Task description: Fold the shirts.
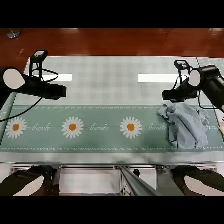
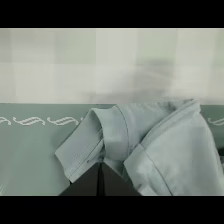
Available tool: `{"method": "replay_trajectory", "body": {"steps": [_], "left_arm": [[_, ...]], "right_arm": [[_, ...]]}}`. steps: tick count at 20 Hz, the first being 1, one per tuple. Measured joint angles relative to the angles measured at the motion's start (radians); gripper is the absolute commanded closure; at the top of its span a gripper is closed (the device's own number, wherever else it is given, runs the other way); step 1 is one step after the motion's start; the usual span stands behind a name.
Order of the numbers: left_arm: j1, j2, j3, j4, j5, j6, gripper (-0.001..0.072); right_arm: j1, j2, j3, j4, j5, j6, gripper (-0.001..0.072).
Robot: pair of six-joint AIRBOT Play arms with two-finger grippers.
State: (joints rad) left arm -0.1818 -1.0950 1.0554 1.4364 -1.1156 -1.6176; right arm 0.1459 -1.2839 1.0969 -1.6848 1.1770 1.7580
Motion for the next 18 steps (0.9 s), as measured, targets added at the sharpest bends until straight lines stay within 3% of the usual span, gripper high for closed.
{"method": "replay_trajectory", "body": {"steps": [18], "left_arm": [[0.0,-0.001,0.0,0.0,0.022,0.0,0.0686]], "right_arm": [[0.0,0.0,0.0,0.002,-0.032,0.008,0.0673]]}}
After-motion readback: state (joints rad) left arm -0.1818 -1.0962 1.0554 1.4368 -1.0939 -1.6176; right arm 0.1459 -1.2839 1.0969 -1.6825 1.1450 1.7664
